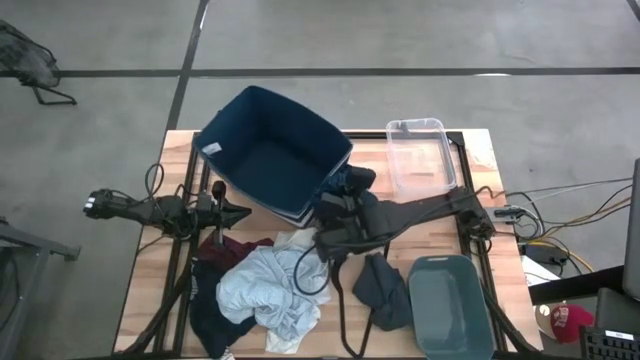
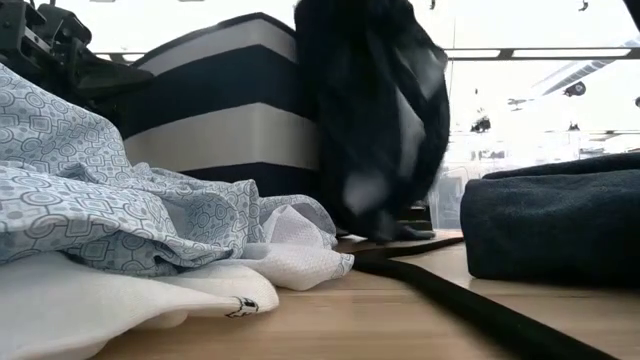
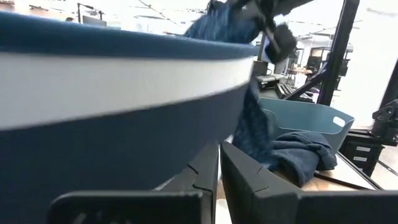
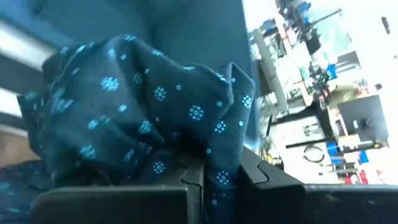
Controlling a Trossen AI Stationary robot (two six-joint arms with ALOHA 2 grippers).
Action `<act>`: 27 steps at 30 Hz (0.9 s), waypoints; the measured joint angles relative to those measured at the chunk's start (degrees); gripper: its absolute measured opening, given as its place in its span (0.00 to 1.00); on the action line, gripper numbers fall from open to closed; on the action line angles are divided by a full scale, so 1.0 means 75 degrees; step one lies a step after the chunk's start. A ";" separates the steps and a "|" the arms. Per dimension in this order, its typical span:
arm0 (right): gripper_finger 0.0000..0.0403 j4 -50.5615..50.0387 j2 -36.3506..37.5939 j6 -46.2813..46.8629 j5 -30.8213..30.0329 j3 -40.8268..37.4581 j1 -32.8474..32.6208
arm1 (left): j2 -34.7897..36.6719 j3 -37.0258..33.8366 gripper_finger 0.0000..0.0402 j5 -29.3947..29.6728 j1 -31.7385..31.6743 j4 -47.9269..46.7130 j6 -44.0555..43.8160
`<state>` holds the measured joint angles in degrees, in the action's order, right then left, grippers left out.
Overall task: Pick & Place Cloths
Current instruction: Put the dark blue polo shirt into the blue bin
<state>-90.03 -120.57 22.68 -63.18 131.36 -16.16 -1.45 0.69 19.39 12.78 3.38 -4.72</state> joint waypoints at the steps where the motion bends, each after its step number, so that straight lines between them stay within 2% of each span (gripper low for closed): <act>1: 0.06 0.0003 0.0000 -0.0180 -0.0009 0.0218 0.0002 | 0.0000 0.0000 0.06 0.0001 0.0000 -0.0003 0.0001; 3: 0.06 0.0052 0.0045 -0.0503 -0.0034 0.0502 0.0000 | 0.0000 0.0000 0.06 -0.0001 0.0000 -0.0002 -0.0001; 6: 0.06 0.0038 0.0449 -0.0795 -0.0249 0.0366 0.0000 | 0.0000 0.0000 0.06 0.0000 0.0006 -0.0003 0.0000; 9: 0.06 0.0035 0.0831 -0.0409 -0.0715 0.0366 0.0046 | 0.0000 0.0000 0.06 0.0000 0.0006 -0.0003 0.0001; 14: 0.06 0.0441 0.1316 -0.0496 -0.1849 0.0369 0.0066 | -0.0015 0.0000 0.06 -0.0004 0.0006 0.0000 0.0000; 19: 0.06 0.1667 0.1721 -0.1326 -0.2671 0.0369 0.0276 | -0.0041 0.0000 0.06 0.0000 0.0003 0.0000 -0.0001; 22: 0.07 0.2690 0.1819 -0.2290 -0.3243 0.0369 0.0491 | -0.0050 0.0000 0.06 0.0001 0.0003 0.0000 0.0001; 27: 0.07 0.5091 0.1845 -0.4553 -0.3203 0.0369 0.1062 | -0.0055 0.0000 0.06 -0.0001 0.0003 0.0000 0.0000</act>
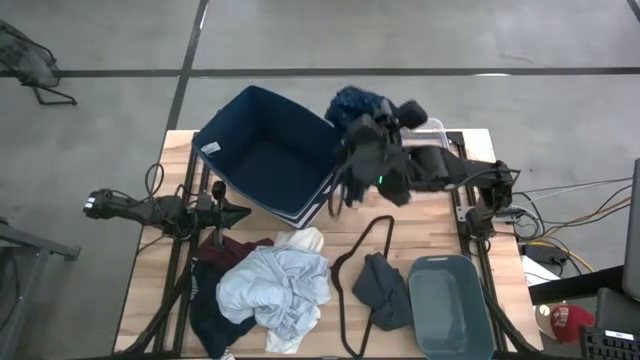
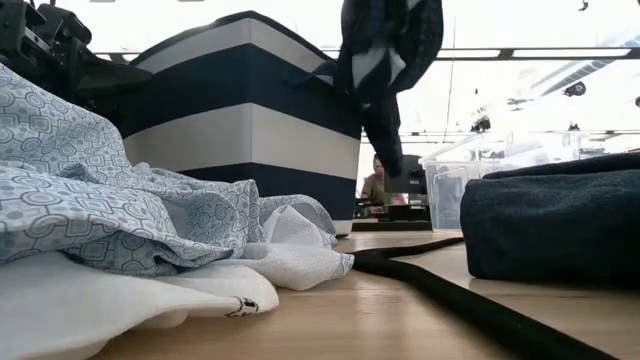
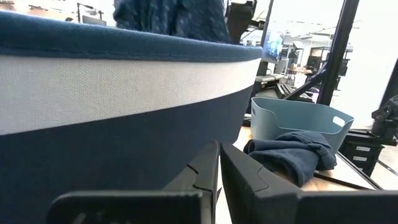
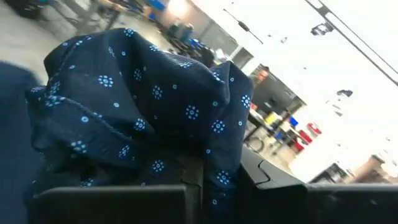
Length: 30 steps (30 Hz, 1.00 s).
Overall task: Pick & Place Cloths
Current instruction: Put the dark blue polo shirt into the blue bin
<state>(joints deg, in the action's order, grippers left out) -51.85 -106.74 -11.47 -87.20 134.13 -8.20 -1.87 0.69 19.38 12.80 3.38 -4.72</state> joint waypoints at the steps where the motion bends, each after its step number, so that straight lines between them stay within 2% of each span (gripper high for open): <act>1: 0.07 0.0546 0.0000 -0.0556 0.0029 0.0000 0.0137 | 0.0000 0.0000 0.06 0.0001 0.0000 0.0000 0.0001; 4: 0.06 0.2282 0.0012 -0.2203 0.0362 0.0000 0.0469 | 0.0000 -0.0003 0.06 0.0001 0.0000 0.0000 0.0000; 7: 0.06 0.3964 0.0012 -0.3118 0.1113 0.0000 0.0675 | 0.0000 0.0000 0.06 0.0003 0.0000 0.0000 0.0002; 13: 0.06 0.5889 0.0020 -0.3199 0.3757 0.0000 0.0727 | 0.0000 0.0000 0.06 0.0000 -0.0006 0.0000 0.0001; 15: 0.06 0.6021 0.0020 -0.2899 0.4318 0.0000 0.0767 | 0.0000 0.0000 0.06 0.0003 -0.0006 0.0000 0.0002; 18: 0.06 0.5761 0.0020 -0.2209 0.4626 -0.0025 0.0881 | 0.0000 0.0000 0.06 0.0002 -0.0006 0.0000 0.0002; 24: 0.09 0.4010 0.0011 -0.0418 0.4919 -0.0642 0.1253 | 0.0000 0.0000 0.06 0.0000 -0.0005 0.0000 0.0000; 27: 0.09 0.3881 -0.0006 0.0227 0.5564 -0.1266 0.1508 | 0.0000 -0.0001 0.06 0.0001 -0.0004 0.0000 0.0002; 30: 0.07 0.4331 -0.0004 0.0521 0.6459 -0.1929 0.1735 | 0.0000 -0.0003 0.06 0.0000 -0.0003 0.0003 0.0002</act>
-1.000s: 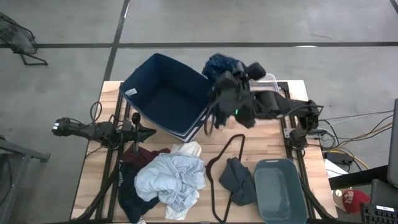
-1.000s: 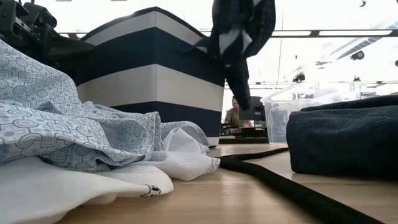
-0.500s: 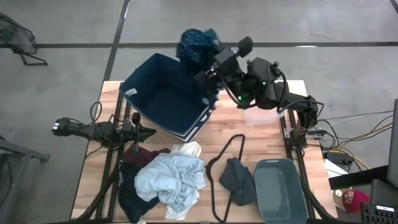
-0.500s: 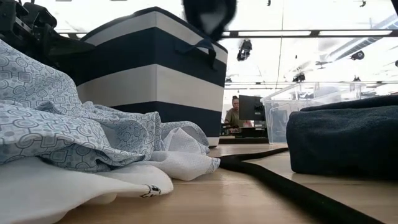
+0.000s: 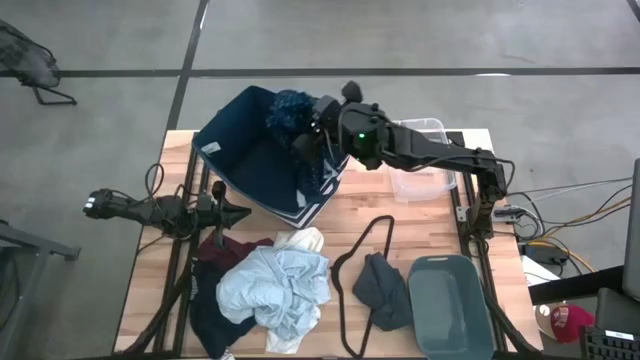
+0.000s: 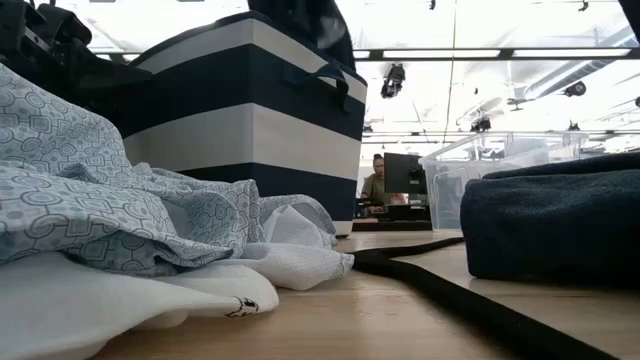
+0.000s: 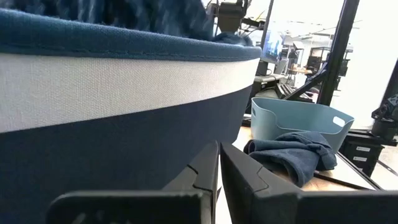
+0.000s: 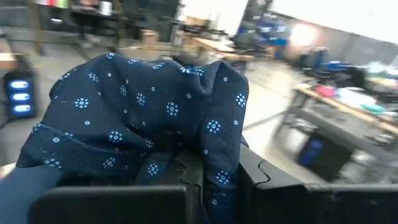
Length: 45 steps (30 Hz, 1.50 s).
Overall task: Pick & Place Cloths
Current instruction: Put the dark blue polo shirt into the blue bin
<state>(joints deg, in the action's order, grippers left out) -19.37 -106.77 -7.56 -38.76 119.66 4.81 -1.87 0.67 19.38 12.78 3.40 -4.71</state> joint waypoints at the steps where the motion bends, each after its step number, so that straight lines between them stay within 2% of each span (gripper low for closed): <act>1: 0.06 0.0180 0.0001 0.0066 0.0268 -0.0240 0.0076 | 0.0000 0.0003 0.06 0.0000 0.0000 -0.0003 -0.0001; 10: 0.13 0.0317 0.0001 0.1575 0.2537 -0.1887 0.0883 | 0.0000 0.0003 0.06 0.0000 0.0006 -0.0003 0.0000; 16: 0.24 -0.0246 0.0001 0.2341 0.3124 -0.2471 0.1118 | 0.0000 0.0003 0.06 0.0001 0.0006 -0.0002 -0.0002; 22: 0.46 -0.0890 0.0004 0.2720 0.3922 -0.2403 0.1200 | 0.0000 0.0003 0.06 0.0001 0.0003 -0.0002 -0.0002; 26: 0.59 -0.1513 0.0011 0.2665 0.4097 -0.1851 0.1121 | 0.0000 0.0002 0.06 0.0001 0.0003 -0.0001 -0.0001; 30: 0.67 -0.2724 0.0020 0.2237 0.4374 -0.1092 0.0956 | 0.0000 0.0003 0.06 0.0000 0.0003 0.0000 -0.0003; 36: 0.68 -0.3222 0.0024 0.1468 0.4694 -0.0905 0.0108 | 0.0000 0.0003 0.06 0.0002 0.0003 -0.0003 -0.0001; 45: 0.57 -0.2921 0.0013 0.0479 0.4263 -0.1573 -0.1057 | 0.0000 0.0002 0.06 0.0003 -0.0003 -0.0002 0.0000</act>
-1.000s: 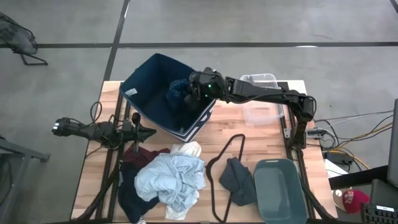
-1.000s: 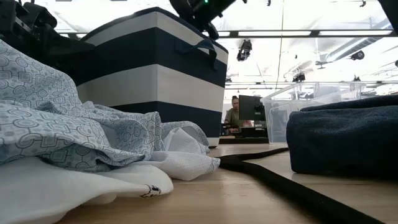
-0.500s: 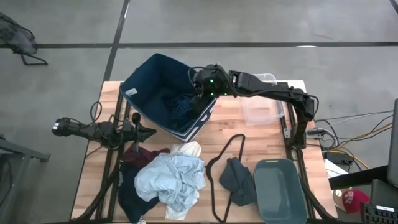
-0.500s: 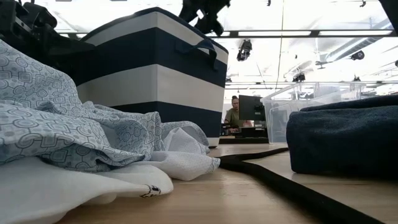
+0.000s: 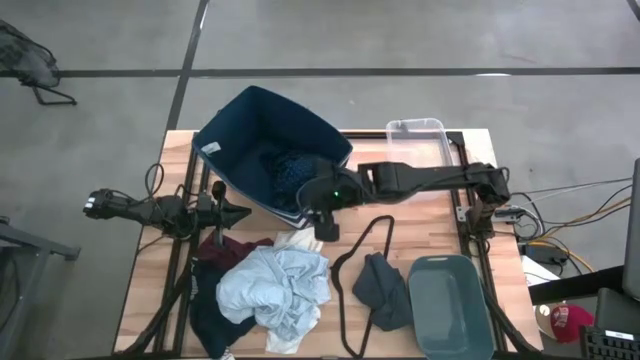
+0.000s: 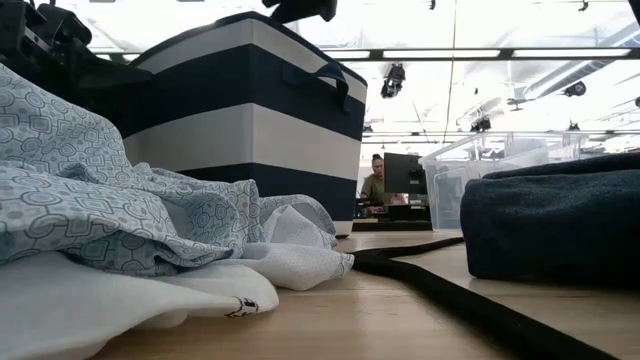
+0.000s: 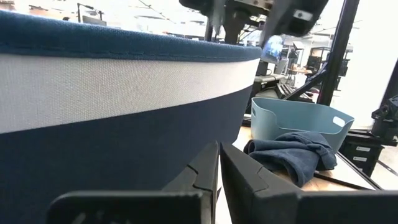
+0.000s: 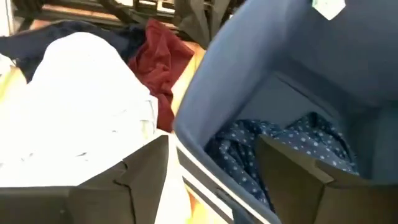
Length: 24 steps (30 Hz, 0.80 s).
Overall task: Pick & Place Cloths
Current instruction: Put the dark blue polo shirt into the blue bin
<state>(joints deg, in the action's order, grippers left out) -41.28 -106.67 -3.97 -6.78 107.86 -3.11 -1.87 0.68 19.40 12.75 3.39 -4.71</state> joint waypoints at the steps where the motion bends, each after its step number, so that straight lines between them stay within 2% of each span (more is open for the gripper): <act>1: 0.56 0.0028 0.0003 -0.0014 -0.0087 -0.0062 -0.0042 | 0.0000 0.0001 0.06 -0.0002 0.0000 -0.0001 -0.0002; 5: 0.52 0.0032 0.0003 -0.0023 -0.0219 -0.0327 -0.0043 | 0.0000 0.0001 0.06 -0.0003 0.0000 0.0002 0.0000; 12: 0.42 0.0103 0.0014 -0.0268 -0.1336 -0.0590 -0.0042 | 0.0000 -0.0002 0.06 -0.0002 0.0001 -0.0001 -0.0002; 24: 0.08 -0.0099 0.0017 -0.1095 -0.1463 -0.0598 0.0045 | 0.0000 0.0000 0.06 -0.0003 0.0009 0.0000 -0.0001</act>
<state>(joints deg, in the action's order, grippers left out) -42.02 -106.54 -12.18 -17.75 103.37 -2.78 -1.87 0.68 19.38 12.82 3.38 -4.72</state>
